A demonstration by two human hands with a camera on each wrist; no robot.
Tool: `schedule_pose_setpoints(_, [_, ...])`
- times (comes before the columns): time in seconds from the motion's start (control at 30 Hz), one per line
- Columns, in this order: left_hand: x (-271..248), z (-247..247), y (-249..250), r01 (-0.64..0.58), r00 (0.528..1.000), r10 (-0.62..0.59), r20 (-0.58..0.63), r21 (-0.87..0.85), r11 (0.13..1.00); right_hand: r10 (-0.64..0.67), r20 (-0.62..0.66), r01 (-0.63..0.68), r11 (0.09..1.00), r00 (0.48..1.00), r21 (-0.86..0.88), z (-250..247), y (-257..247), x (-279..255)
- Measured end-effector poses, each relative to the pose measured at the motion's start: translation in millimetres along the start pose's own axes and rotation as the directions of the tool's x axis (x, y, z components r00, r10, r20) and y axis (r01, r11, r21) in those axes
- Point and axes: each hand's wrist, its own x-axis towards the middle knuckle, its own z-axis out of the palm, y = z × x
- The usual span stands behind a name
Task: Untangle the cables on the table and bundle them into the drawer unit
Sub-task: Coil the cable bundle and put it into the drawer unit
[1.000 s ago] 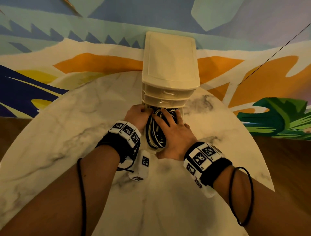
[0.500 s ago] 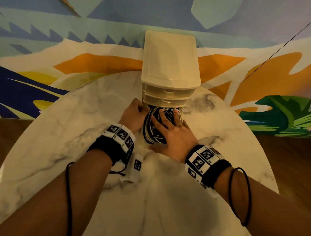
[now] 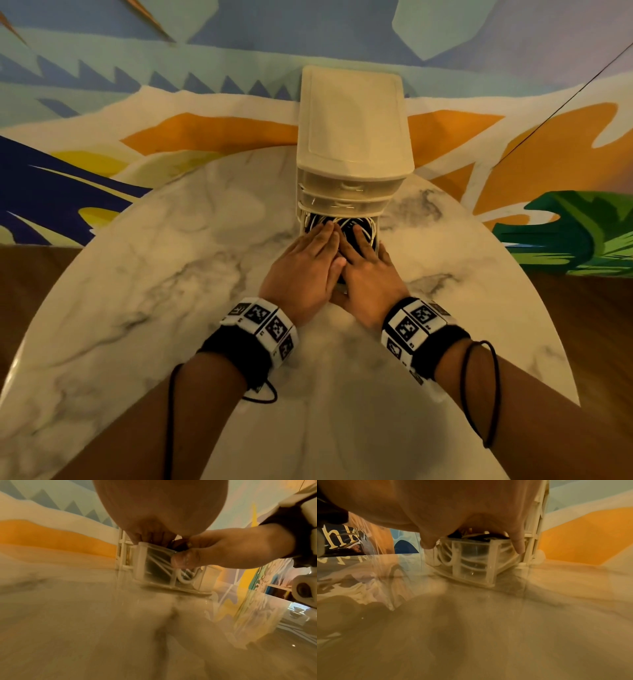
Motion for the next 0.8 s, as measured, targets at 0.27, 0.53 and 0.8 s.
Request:
schedule_pose_setpoints(0.27, [0.2,-7.0,-6.9,0.161,0.987,-0.163,0.005,0.145,0.976,0.005,0.007,-0.005,1.0,1.0,0.022,1.0,0.3,1.3])
schedule_pose_setpoints(0.53, [1.8,-9.7,2.2,0.228,0.97,-0.24,0.047,0.19,0.955,0.082,-0.062,-0.081,0.996,0.995,0.027,11.4,-5.8,-7.5])
schedule_pose_setpoints(0.8, [8.7,-21.0,15.3,0.269,0.948,-0.298,0.109,0.221,0.937,0.031,-0.013,-0.031,0.998,0.999,0.06,4.3,-2.9,-3.0])
